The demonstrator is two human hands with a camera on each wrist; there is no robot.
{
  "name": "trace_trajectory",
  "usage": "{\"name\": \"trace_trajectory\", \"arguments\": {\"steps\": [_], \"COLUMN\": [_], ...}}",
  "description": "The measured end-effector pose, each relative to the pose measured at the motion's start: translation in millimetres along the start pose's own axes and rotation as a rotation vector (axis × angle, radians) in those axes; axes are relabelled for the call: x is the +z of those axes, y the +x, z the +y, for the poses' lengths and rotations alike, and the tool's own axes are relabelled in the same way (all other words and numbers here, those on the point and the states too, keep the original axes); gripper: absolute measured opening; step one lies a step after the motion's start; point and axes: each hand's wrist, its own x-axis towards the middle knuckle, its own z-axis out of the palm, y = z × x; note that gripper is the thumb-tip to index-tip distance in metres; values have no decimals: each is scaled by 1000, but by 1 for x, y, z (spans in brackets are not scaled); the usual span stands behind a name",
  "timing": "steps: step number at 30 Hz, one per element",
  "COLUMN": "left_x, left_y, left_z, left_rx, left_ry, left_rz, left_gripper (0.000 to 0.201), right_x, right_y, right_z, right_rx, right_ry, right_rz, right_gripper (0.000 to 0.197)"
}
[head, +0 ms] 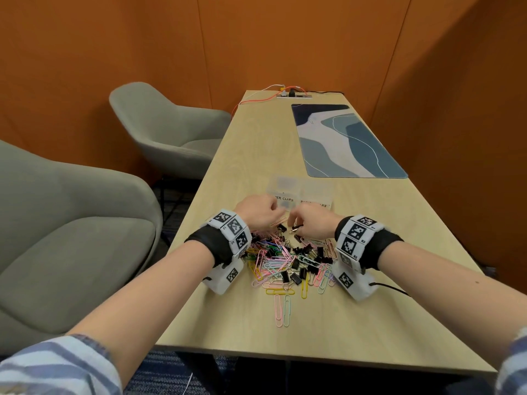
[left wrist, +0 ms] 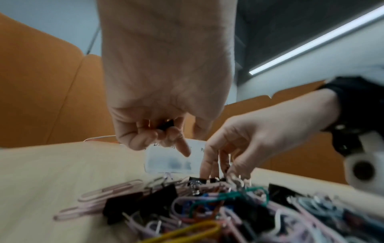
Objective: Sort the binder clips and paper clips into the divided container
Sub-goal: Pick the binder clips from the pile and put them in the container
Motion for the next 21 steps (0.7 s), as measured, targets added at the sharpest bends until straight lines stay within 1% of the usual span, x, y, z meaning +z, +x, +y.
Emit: {"name": "trace_trajectory", "arguments": {"steps": [3,6,8,11,13,16,19,21], "left_x": [6,11,14,14,15,12,5,-3], "left_y": [3,5,8,12,16,17,16,17], "left_z": [2,6,9,13,14,13,10,5], "left_rx": [29,47,27,-6,-14,-1,33,32], "left_ry": [182,257,257,235,205,165,94,47], "left_rz": [15,32,12,-32,-48,-65,-82,-79], "left_gripper": [35,40,40,34,34,32,33,34], "right_x": [0,-4,-7,-10,-11,-12,-14,-17], "right_y": [-1,0,0,0,1,3,3,1], "right_z": [3,10,14,19,21,21,20,20], "right_rx": [-4,36,76,141,167,201,212,200], "right_ry": [37,169,279,443,519,685,834,949], "right_rz": [28,71,88,55,47,83,139,144], "right_gripper": [26,24,24,27,28,31,24,18]}}
